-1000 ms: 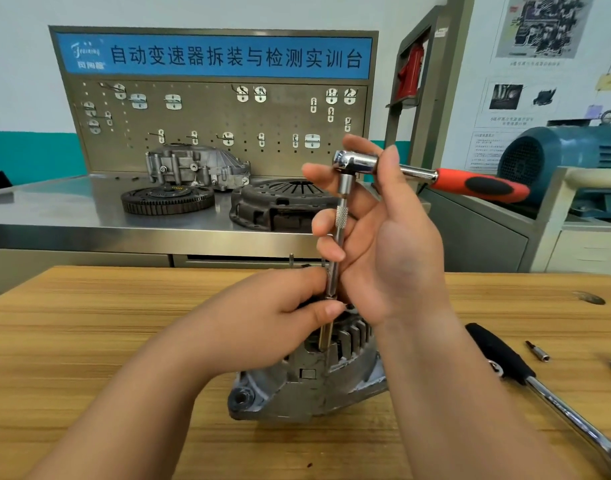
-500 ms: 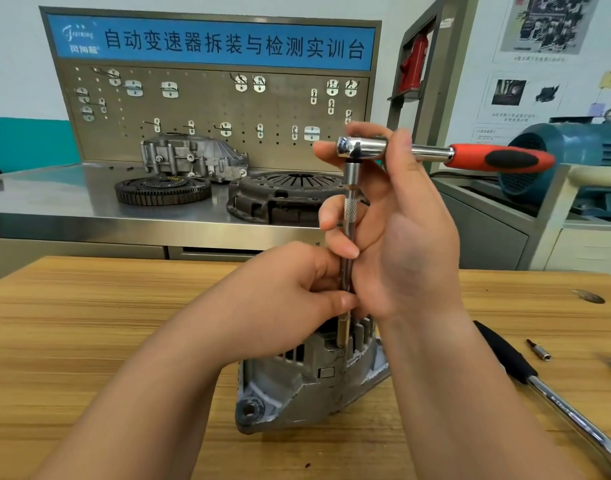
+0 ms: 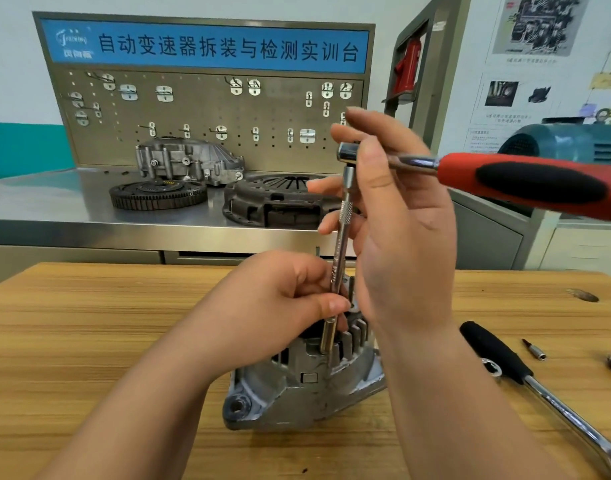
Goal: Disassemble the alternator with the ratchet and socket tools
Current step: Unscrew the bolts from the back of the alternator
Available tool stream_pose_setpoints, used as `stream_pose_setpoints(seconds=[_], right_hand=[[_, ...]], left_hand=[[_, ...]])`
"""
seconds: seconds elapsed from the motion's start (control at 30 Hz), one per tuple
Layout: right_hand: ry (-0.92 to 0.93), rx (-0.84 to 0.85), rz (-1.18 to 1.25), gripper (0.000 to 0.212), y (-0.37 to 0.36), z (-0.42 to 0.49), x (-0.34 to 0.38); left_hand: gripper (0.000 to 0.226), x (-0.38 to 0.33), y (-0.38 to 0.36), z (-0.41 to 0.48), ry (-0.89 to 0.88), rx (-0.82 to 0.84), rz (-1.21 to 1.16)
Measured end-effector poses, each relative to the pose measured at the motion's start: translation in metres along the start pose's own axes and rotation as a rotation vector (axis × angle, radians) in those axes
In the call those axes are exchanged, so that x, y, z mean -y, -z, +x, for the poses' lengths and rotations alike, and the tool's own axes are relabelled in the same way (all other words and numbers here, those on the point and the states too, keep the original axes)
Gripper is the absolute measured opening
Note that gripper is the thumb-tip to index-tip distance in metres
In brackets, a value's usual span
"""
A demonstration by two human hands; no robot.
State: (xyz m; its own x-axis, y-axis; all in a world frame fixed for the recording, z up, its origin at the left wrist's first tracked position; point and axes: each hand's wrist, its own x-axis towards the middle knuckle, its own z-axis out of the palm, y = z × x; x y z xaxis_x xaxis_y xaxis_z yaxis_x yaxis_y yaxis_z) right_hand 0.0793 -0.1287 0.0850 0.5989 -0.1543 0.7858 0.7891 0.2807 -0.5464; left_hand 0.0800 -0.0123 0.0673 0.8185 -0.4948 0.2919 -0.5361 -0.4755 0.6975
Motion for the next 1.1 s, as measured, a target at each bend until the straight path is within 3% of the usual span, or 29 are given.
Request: stream_pose_setpoints(seconds=[0.1, 0.3, 0.43, 0.57, 0.73, 0.83, 0.97, 1.1], right_hand=[[-0.078, 0.047, 0.095, 0.024, -0.001, -0.001, 0.001], [-0.423, 0.089, 0.366, 0.042, 0.004, 0.001, 0.002], [-0.268, 0.085, 0.235, 0.024, 0.0, 0.0, 0.004], [-0.106, 0.12, 0.102, 0.026, -0.001, -0.001, 0.006], [-0.312, 0.146, 0.27, 0.036, -0.001, 0.001, 0.006], [-0.467, 0.135, 0.34, 0.047, 0.002, 0.003, 0.005], [-0.3, 0.12, 0.245, 0.03, -0.001, 0.0, 0.006], [-0.187, 0.131, 0.194, 0.028, -0.003, -0.001, 0.006]], left_hand=[[0.008, 0.001, 0.002, -0.001, -0.019, 0.009, -0.009], [0.019, 0.005, 0.003, -0.001, -0.08, 0.062, -0.013], [0.005, 0.009, 0.005, 0.0, -0.073, 0.046, -0.009], [0.019, 0.011, 0.003, 0.001, -0.094, 0.017, -0.028], [0.004, 0.009, 0.006, -0.001, -0.11, 0.073, -0.075], [0.022, 0.011, 0.007, -0.002, -0.138, 0.095, -0.071], [0.001, 0.013, 0.005, 0.001, -0.109, 0.058, -0.06], [0.01, 0.014, 0.006, 0.002, -0.131, 0.047, -0.093]])
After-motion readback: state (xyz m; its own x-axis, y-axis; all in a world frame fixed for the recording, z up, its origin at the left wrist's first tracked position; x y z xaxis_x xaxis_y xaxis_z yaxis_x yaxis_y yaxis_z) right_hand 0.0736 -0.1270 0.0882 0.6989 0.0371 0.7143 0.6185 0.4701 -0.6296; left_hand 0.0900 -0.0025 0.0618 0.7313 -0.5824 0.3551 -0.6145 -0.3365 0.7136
